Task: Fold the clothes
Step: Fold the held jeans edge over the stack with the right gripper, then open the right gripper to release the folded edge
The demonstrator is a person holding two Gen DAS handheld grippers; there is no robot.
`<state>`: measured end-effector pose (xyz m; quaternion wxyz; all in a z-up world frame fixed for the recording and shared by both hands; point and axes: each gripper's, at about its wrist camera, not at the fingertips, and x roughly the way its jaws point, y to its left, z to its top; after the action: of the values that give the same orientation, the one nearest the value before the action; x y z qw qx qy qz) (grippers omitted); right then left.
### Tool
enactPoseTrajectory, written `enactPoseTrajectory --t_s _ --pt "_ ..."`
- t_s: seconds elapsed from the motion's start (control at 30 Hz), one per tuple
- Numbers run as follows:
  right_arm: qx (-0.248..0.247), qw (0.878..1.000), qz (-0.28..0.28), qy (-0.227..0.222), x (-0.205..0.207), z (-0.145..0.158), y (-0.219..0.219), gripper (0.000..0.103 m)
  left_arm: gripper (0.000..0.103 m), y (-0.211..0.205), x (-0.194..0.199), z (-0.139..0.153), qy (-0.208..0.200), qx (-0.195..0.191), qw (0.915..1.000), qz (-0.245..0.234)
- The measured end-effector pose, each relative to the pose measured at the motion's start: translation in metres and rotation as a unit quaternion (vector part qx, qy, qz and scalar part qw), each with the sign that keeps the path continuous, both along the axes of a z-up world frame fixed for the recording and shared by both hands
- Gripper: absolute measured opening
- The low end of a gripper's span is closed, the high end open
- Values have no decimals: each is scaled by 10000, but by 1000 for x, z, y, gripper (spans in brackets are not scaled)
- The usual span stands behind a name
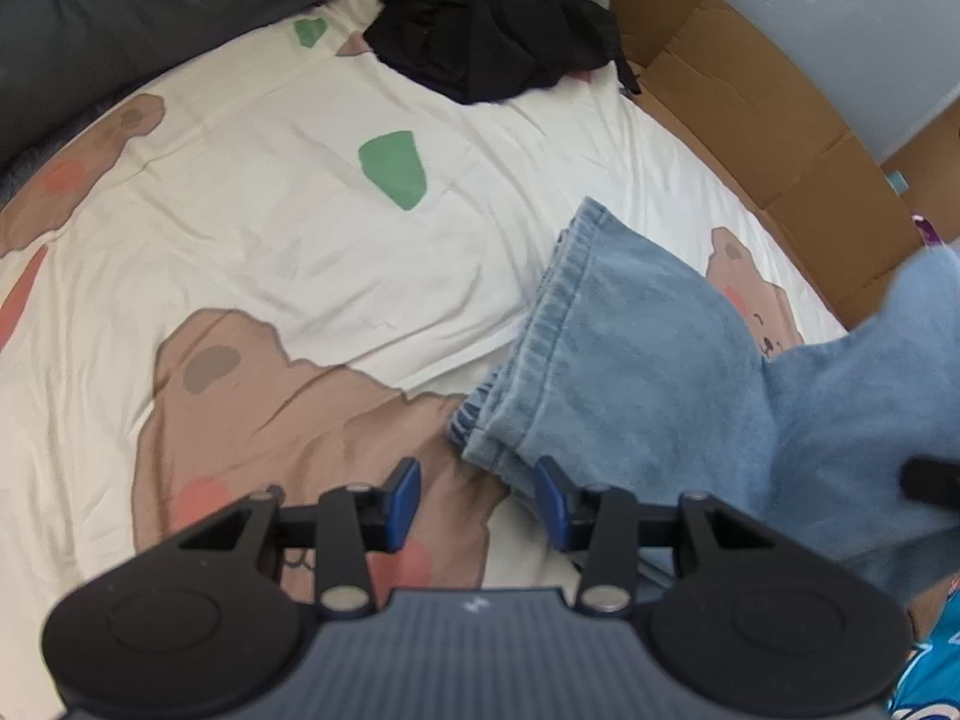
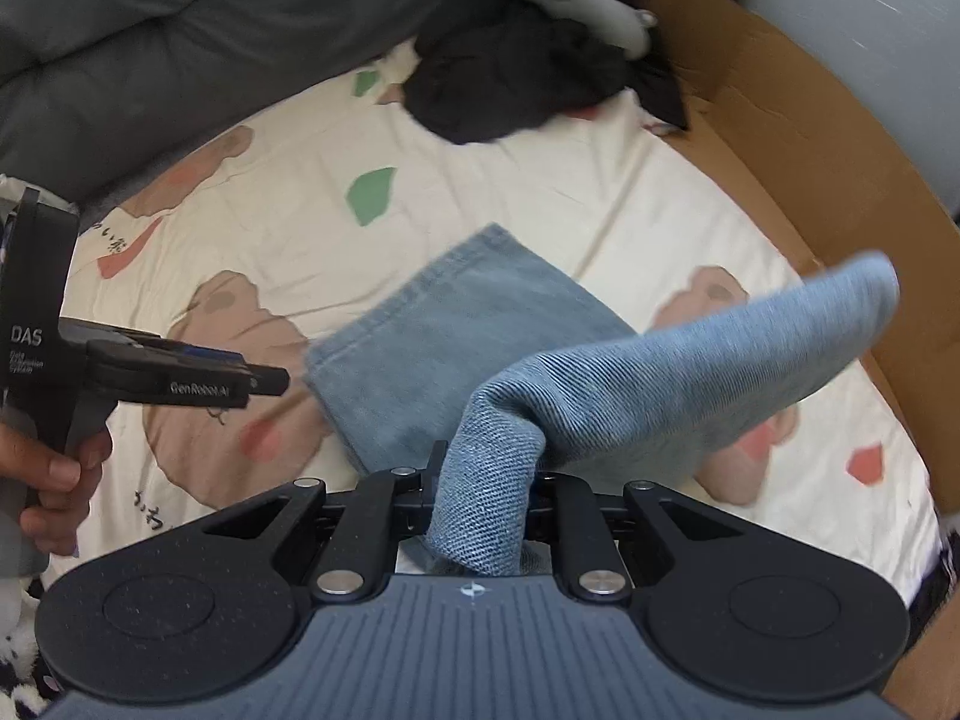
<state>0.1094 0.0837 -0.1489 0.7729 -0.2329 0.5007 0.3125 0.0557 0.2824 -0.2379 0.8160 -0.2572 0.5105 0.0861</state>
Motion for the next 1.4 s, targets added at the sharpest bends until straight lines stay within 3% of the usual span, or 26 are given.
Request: enactPoseTrajectory --t_s 0.33,0.53,0.83,0.93,1.0,1.03,1.27,1.4 --pt "530 9978 -173 347 7 -43 43 14 46 25 -17 7 77 -66 9995 314" --pt "862 9947 -394 407 8 -47 38 14 47 35 -24 7 160 23 9992 353" --pt "932 9946 -344 303 5 -48 49 14 47 33 -20 11 94 13 9993 368" --pt "1188 9906 -422 538 9 -67 50 22 47 32 -16 12 106 40 9992 390" --pt "1538 9834 -504 817 10 -82 45 44 47 33 -13 13 114 41 9990 423" --pt "1807 9772 -592 944 9 -88 40 47 47 35 -11 14 95 21 9990 441" --pt "3157 9229 -1504 1614 -14 -115 -15 51 50 35 5 24 15 152 9997 209" --pt "3490 9071 -1573 1747 -22 -109 -34 51 54 28 18 30 -125 120 9998 25"
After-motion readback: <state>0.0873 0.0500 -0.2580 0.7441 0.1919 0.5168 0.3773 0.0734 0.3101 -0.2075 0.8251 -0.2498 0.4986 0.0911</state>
